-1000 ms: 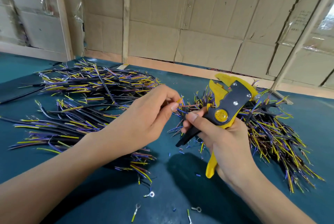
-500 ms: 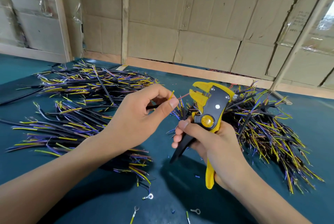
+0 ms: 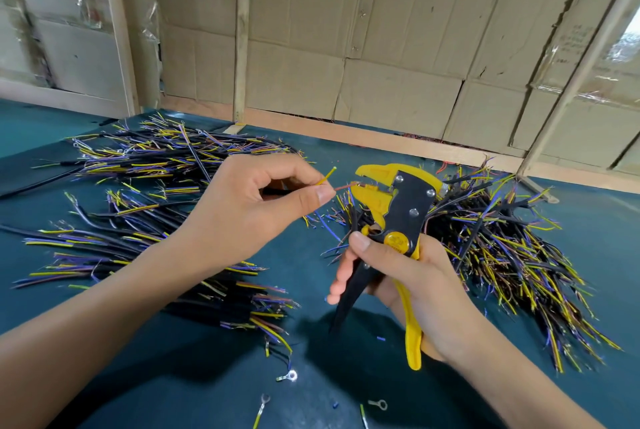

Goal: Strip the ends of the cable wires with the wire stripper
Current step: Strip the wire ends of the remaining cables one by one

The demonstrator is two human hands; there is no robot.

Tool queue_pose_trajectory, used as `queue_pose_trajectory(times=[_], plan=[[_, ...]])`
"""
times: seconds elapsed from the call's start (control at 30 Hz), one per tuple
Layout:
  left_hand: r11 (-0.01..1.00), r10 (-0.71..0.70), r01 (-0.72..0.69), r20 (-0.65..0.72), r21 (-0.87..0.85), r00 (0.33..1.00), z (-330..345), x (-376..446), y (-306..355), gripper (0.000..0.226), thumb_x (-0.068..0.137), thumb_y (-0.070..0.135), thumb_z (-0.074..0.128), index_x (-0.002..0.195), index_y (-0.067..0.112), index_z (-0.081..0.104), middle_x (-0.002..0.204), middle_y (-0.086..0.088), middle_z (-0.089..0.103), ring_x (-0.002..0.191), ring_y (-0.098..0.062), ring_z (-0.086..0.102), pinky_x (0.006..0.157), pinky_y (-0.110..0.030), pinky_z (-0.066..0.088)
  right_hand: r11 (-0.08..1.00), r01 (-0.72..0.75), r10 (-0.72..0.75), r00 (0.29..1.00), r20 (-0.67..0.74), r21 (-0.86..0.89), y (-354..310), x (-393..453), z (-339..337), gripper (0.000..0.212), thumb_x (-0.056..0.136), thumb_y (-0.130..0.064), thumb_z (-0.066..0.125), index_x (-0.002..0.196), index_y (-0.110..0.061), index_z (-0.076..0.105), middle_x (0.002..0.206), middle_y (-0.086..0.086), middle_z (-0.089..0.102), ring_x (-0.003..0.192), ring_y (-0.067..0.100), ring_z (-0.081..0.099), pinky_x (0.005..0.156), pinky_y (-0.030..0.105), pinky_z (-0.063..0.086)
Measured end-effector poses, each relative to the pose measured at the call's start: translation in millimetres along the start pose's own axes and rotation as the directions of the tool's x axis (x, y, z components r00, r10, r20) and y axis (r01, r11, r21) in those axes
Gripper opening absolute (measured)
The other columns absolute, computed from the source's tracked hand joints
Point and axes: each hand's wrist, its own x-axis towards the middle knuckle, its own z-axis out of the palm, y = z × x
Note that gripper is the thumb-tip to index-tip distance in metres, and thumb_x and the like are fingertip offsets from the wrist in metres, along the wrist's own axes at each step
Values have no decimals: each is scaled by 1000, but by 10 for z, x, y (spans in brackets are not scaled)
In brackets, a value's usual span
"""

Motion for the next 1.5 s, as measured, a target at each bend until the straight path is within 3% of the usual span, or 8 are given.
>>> queue_pose_trajectory(times=[0.1,0.27,0.43,0.97,1.07,1.13,1.3,1.5], plan=[[999,-1,2,29,-42,1000,-38,11,10,11,87,15,73,78,20,74,64,8,63,56,-4,50,56,-16,38,1000,1,0,999,44,-19,-18,-11,-21,26,89,-25,70,80,-1,69,76,24,64,69,42,67,73,53,57],[987,-40,45,39,-156,998,-107,53,46,14,81,30,75,77,17,75,65,-34,54,54,-50,46,48,-57,36,997,11,-4,996,92,-82,-68,-11,-31,26,91,-22,68,77,0,68,75,22,64,69,41,67,73,55,56],[984,-74,76,17,-159,997,-135,76,77,13,76,24,77,70,13,72,67,-32,54,55,-32,40,53,-31,34,988,13,0,996,88,-153,-84,-17,-45,35,89,-25,70,78,8,62,76,25,66,70,45,69,77,65,52],[956,-123,138,75,-260,990,-132,92,48,12,68,33,75,66,21,76,72,-37,55,60,-25,40,55,-31,29,981,-5,16,998,58,-194,-172,-27,-29,25,82,-12,66,62,3,60,58,24,60,52,39,62,60,40,49],[957,-121,141,95,-252,988,-137,80,-11,15,70,33,75,67,18,75,68,-26,61,61,-38,47,63,-32,36,982,-19,20,1000,6,-187,-147,-30,2,25,68,-18,70,54,-1,57,49,21,52,41,34,53,50,37,48],[965,-117,138,106,-221,987,-131,76,-39,19,72,28,76,68,11,71,66,-14,65,62,-24,57,65,-23,42,988,-19,8,997,-71,-155,-105,-38,32,28,59,-23,69,50,-3,53,44,18,44,35,30,44,43,34,45],[975,-120,112,-31,-194,992,-109,88,-63,25,82,12,71,59,14,62,58,-7,53,55,-6,43,55,-12,34,998,41,-43,998,-40,-49,-78,-7,36,16,78,-21,69,70,-7,68,65,22,62,60,41,64,69,70,49],[985,-91,49,-252,-168,963,-44,83,-4,14,84,18,71,76,7,70,75,-29,61,63,-24,47,60,-35,40,984,78,-80,997,-11,-162,-95,-28,-28,21,82,-28,66,72,-9,68,71,19,67,69,41,68,79,77,43]])
